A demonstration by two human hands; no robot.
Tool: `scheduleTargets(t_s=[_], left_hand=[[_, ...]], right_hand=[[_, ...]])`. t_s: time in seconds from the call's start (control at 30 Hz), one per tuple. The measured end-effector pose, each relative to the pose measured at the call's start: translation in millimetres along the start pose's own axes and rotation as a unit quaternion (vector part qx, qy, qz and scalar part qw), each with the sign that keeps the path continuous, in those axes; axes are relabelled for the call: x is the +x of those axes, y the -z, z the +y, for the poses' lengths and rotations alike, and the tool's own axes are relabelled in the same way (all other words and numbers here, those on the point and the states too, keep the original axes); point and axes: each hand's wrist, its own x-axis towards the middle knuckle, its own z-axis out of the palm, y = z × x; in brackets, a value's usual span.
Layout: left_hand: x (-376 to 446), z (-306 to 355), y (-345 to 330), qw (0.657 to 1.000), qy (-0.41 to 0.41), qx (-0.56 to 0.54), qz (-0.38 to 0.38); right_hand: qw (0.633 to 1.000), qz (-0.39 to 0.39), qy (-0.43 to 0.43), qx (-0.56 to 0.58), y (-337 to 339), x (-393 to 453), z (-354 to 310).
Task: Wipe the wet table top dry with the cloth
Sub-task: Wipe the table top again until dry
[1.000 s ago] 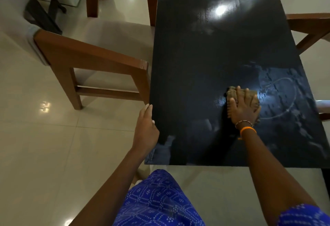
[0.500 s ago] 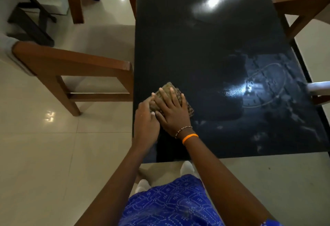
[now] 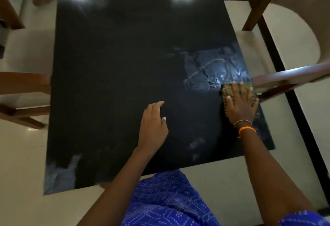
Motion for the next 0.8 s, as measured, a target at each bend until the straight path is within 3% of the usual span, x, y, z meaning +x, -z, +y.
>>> scheduleTargets(t_s=[0.13, 0.2, 0.4, 0.5, 0.57, 0.67, 0.8], left_hand=[[3, 8, -6, 0.997, 0.024, 0.010, 0.066], [4, 4, 0, 0.992, 0.050, 0.009, 0.114], [-2, -24, 29, 0.969, 0.152, 0.024, 0.193], [-3, -30, 38, 0.958, 0.177, 0.024, 0.224], [-2, -30, 39, 0.954, 0.189, 0.021, 0.232], [5, -23, 33, 0.961, 0.175, 0.019, 0.213], [21, -7, 15, 0.977, 0.134, 0.015, 0.167]], right_hand=[[0.988, 0.030, -0.140, 0.058, -2, 20, -6], [0.986, 0.036, -0.145, 0.070, -8, 15, -42], [0.988, -0.015, 0.139, 0.070, -26, -48, -186], [0.933, -0.071, 0.351, 0.044, -32, -78, -236], [0.889, -0.092, 0.448, 0.030, -32, -80, -243], [0.873, -0.080, 0.480, 0.025, -29, -58, -221], [0.935, -0.039, 0.353, 0.020, -15, 0, -156]])
